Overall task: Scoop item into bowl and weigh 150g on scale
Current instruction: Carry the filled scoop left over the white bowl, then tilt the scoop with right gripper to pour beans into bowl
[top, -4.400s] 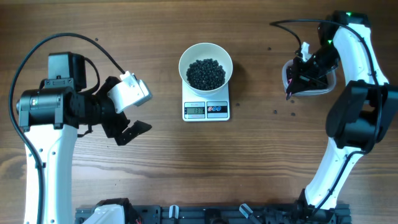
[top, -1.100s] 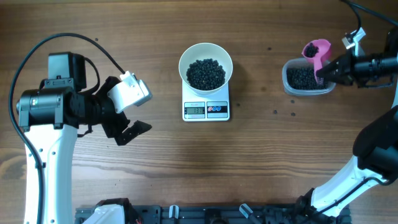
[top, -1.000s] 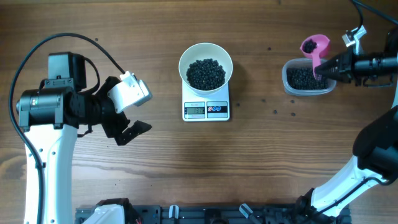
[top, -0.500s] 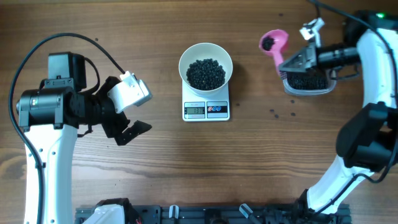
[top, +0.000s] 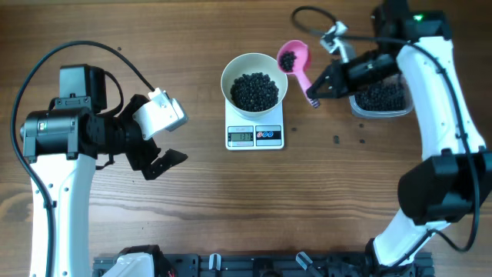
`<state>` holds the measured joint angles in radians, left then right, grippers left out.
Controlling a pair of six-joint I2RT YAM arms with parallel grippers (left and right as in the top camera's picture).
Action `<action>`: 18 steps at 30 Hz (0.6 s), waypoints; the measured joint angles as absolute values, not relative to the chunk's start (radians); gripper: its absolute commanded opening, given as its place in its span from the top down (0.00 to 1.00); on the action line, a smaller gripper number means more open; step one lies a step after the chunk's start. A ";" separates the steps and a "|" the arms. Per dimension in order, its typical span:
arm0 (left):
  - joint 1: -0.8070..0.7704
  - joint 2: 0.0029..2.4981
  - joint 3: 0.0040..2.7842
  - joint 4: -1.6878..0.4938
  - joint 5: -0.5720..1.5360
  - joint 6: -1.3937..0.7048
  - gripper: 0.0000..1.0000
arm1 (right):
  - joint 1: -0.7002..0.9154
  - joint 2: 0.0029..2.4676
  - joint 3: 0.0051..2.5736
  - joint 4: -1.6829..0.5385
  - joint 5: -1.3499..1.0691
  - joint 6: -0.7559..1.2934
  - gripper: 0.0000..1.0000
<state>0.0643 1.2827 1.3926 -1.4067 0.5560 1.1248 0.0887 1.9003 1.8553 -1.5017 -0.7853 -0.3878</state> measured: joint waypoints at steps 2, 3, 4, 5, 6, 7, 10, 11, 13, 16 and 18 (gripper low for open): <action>0.064 1.283 1.393 -1.407 0.556 1.125 0.00 | 0.131 1.887 1.855 -1.467 -0.729 -0.379 0.95; 0.064 1.283 1.393 -1.407 0.556 1.125 0.00 | 0.157 1.885 1.855 -1.452 -0.699 -0.377 0.96; 0.064 1.283 1.393 -1.407 0.556 1.125 0.00 | 0.180 1.884 1.855 -1.441 -0.670 -0.374 0.96; 0.064 1.283 1.393 -1.407 0.556 1.125 0.00 | 0.203 1.884 1.855 -1.430 -0.639 -0.371 0.96; 0.064 1.283 1.393 -1.407 0.556 1.125 0.00 | 0.236 1.884 1.855 -1.411 -0.591 -0.367 0.96; 0.064 1.283 1.393 -1.407 0.556 1.125 0.00 | 0.249 1.885 1.855 -1.405 -0.572 -0.365 0.96; 0.064 1.283 1.393 -1.407 0.556 1.125 0.00 | 0.294 1.884 1.855 -1.380 -0.491 -0.357 0.96; 0.064 1.283 1.393 -1.407 0.556 1.125 0.00 | 0.309 1.884 1.855 -1.369 -0.461 -0.353 0.96; 0.064 1.283 1.393 -1.407 0.556 1.125 0.00 | 0.332 1.885 1.855 -1.347 -0.413 -0.350 0.96; 0.064 1.283 1.393 -1.407 0.556 1.125 0.00 | 0.364 1.885 1.855 -1.317 -0.336 -0.342 0.96; 0.064 1.283 1.393 -1.407 0.556 1.125 0.00 | 0.380 1.884 1.855 -1.303 -0.289 -0.341 0.96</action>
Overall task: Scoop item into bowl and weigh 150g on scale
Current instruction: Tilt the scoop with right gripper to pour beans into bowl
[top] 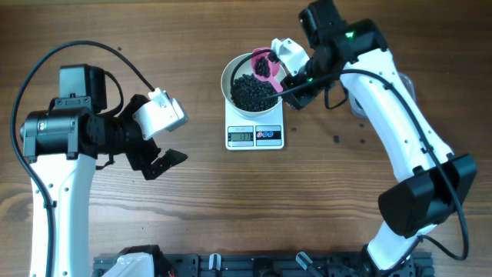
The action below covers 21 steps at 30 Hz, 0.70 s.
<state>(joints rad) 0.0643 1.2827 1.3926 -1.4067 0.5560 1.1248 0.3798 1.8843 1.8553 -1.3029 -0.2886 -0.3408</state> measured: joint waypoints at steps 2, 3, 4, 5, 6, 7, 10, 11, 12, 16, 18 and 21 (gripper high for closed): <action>0.064 1.283 1.393 -1.407 0.556 1.125 0.00 | 0.393 1.884 1.855 -1.288 -0.242 -0.338 0.95; 0.064 1.283 1.393 -1.407 0.556 1.125 0.00 | 0.399 1.884 1.855 -1.280 -0.218 -0.337 0.96; 0.064 1.283 1.393 -1.407 0.556 1.125 0.00 | 0.403 1.884 1.855 -1.273 -0.197 -0.337 0.96; 0.064 1.283 1.393 -1.407 0.556 1.125 0.00 | 0.408 1.884 1.855 -1.266 -0.175 -0.337 0.96; 0.064 1.283 1.393 -1.407 0.556 1.125 0.00 | 0.411 1.884 1.855 -1.262 -0.156 -0.334 0.95; 0.064 1.283 1.393 -1.407 0.556 1.125 0.00 | 0.416 1.884 1.855 -1.259 -0.136 -0.333 0.96; 0.064 1.283 1.393 -1.407 0.556 1.125 0.00 | 0.428 1.884 1.855 -1.258 -0.099 -0.327 0.96; 0.064 1.283 1.393 -1.407 0.556 1.125 0.00 | 0.433 1.884 1.855 -1.258 -0.091 -0.326 0.96; 0.064 1.283 1.393 -1.407 0.556 1.125 0.00 | 0.439 1.885 1.855 -1.254 -0.084 -0.326 0.96; 0.064 1.283 1.393 -1.407 0.556 1.125 0.00 | 0.470 1.884 1.855 -1.233 -0.046 -0.321 0.96; 0.064 1.283 1.393 -1.407 0.556 1.125 0.00 | 0.484 1.884 1.855 -1.245 -0.019 -0.316 0.95; 0.064 1.283 1.393 -1.407 0.556 1.125 0.00 | 0.492 1.884 1.855 -1.245 0.017 -0.307 0.96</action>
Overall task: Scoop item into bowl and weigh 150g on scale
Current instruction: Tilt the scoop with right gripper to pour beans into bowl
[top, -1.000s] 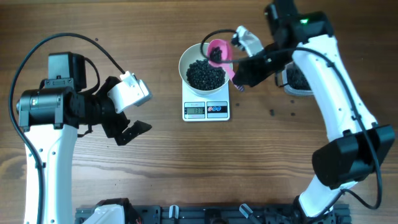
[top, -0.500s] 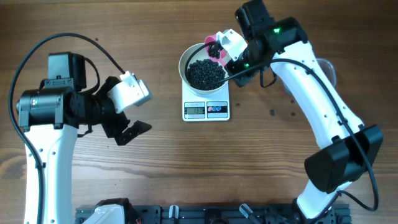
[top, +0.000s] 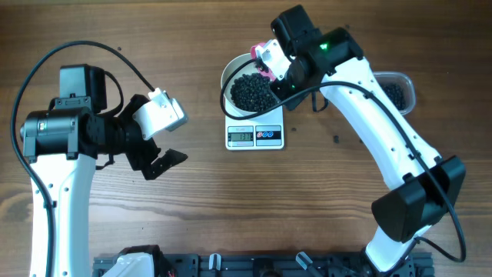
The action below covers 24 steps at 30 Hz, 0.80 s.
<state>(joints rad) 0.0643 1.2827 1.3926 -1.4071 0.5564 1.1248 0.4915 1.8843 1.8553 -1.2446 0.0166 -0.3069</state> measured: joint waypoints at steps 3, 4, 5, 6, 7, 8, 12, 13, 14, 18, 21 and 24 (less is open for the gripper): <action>0.064 1.283 1.393 -1.407 0.556 1.125 0.00 | 0.492 1.884 1.855 -1.244 0.039 -0.302 0.95; 0.064 1.283 1.393 -1.407 0.556 1.125 0.00 | 0.492 1.884 1.855 -1.247 0.046 -0.298 0.96; 0.064 1.283 1.393 -1.407 0.556 1.125 0.00 | 0.492 1.884 1.855 -1.247 0.051 -0.292 0.96; 0.064 1.283 1.393 -1.407 0.556 1.125 0.00 | 0.492 1.884 1.855 -1.246 0.054 -0.288 0.96; 0.064 1.283 1.393 -1.407 0.556 1.125 0.00 | 0.492 1.884 1.854 -1.239 0.057 -0.285 0.96; 0.064 1.283 1.393 -1.407 0.556 1.125 0.00 | 0.493 1.884 1.854 -1.237 0.061 -0.284 0.96; 0.064 1.283 1.393 -1.407 0.556 1.125 0.00 | 0.501 1.884 1.853 -1.241 0.080 -0.279 0.95; 0.064 1.283 1.393 -1.407 0.556 1.125 0.00 | 0.505 1.885 1.853 -1.240 0.082 -0.277 0.96; 0.064 1.283 1.393 -1.407 0.556 1.125 0.00 | 0.511 1.885 1.853 -1.240 0.086 -0.277 0.96; 0.064 1.283 1.393 -1.407 0.556 1.125 0.00 | 0.541 1.885 1.853 -1.240 0.123 -0.278 0.96; 0.064 1.283 1.393 -1.407 0.556 1.125 0.00 | 0.565 1.885 1.853 -1.239 0.152 -0.281 0.96; 0.064 1.283 1.393 -1.407 0.556 1.125 0.00 | 0.582 1.885 1.851 -1.236 0.167 -0.282 0.96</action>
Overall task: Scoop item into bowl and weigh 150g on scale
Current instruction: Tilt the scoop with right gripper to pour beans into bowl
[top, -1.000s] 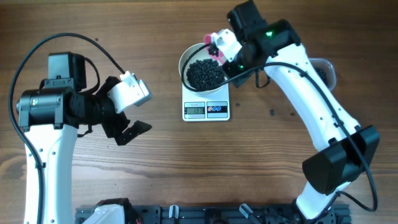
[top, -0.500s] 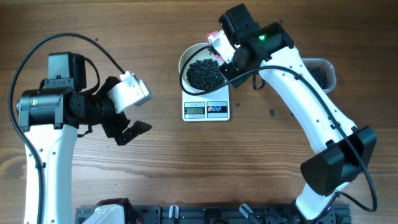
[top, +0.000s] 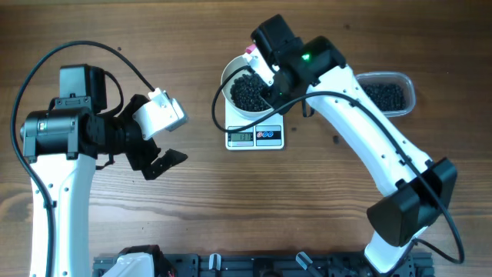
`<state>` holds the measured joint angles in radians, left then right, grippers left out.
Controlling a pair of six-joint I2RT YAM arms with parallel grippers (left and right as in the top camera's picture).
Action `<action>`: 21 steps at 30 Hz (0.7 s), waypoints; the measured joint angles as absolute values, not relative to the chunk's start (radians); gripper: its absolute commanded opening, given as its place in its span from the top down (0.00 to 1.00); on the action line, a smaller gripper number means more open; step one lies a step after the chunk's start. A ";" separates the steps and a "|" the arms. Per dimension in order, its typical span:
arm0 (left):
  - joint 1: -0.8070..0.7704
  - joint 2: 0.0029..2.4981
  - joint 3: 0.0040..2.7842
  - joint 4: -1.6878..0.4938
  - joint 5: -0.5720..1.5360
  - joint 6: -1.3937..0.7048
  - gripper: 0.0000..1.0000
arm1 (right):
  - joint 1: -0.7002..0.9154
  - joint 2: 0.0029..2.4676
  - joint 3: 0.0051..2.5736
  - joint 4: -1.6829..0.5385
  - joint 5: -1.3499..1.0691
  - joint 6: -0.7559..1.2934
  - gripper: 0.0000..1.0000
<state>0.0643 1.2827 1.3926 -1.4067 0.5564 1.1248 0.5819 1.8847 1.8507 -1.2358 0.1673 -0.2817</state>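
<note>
A white bowl [top: 240, 92] full of small black beans stands on the white scale [top: 254, 136] at the table's middle back. My right gripper [top: 260, 65] hangs over the bowl's far right side, its wrist covering that part. It is shut on the pink scoop [top: 250, 51], of which only a sliver shows at the bowl's far rim. Whether beans lie in the scoop is hidden. The clear container [top: 388, 92] of black beans sits at the back right. My left gripper [top: 165, 161] stands open over the table at the left, holding nothing.
A couple of stray beans [top: 336, 139] lie on the wood right of the scale. The scale's display faces the front. A dark rail [top: 254, 265] runs along the table's front edge.
My right gripper with the scoop has shifted a little further left over the bowl, and the bean container at the right is more uncovered. The left arm has not moved.
My right gripper held the pink scoop with beans between the container and the bowl. Then the scoop was over the bowl's right rim, then deeper over the bowl with the wrist above it, and now further left. The left arm stayed still throughout.
</note>
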 measured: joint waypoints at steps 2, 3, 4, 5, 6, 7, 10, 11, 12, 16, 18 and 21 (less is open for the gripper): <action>0.064 1.283 1.393 -1.407 0.556 1.125 0.00 | 0.584 1.885 1.849 -1.240 0.175 -0.281 0.95; 0.064 1.283 1.393 -1.407 0.556 1.125 0.00 | 0.584 1.885 1.848 -1.240 0.178 -0.281 0.96; 0.064 1.283 1.393 -1.407 0.556 1.125 0.00 | 0.584 1.885 1.848 -1.239 0.177 -0.281 0.96; 0.064 1.283 1.393 -1.407 0.556 1.125 0.00 | 0.584 1.885 1.847 -1.237 0.177 -0.281 0.96; 0.064 1.283 1.393 -1.407 0.556 1.125 0.00 | 0.584 1.885 1.841 -1.232 0.179 -0.281 0.96; 0.064 1.283 1.393 -1.407 0.556 1.125 0.00 | 0.584 1.885 1.838 -1.234 0.183 -0.282 0.96; 0.064 1.283 1.393 -1.407 0.556 1.125 0.00 | 0.590 1.885 1.832 -1.234 0.197 -0.281 0.96; 0.064 1.283 1.393 -1.407 0.556 1.125 0.00 | 0.593 1.885 1.832 -1.234 0.198 -0.281 0.95; 0.064 1.283 1.393 -1.407 0.556 1.125 0.00 | 0.595 1.885 1.831 -1.231 0.199 -0.282 0.96; 0.064 1.283 1.393 -1.407 0.556 1.125 0.00 | 0.598 1.885 1.820 -1.229 0.205 -0.281 0.95; 0.064 1.283 1.393 -1.407 0.556 1.125 0.00 | 0.598 1.885 1.820 -1.229 0.204 -0.280 0.96; 0.064 1.283 1.393 -1.407 0.556 1.125 0.00 | 0.598 1.885 1.820 -1.230 0.188 -0.277 0.96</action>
<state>0.0643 1.2827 1.3926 -1.4067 0.5560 1.1248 0.5980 1.8847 1.8198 -1.2301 0.1879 -0.2768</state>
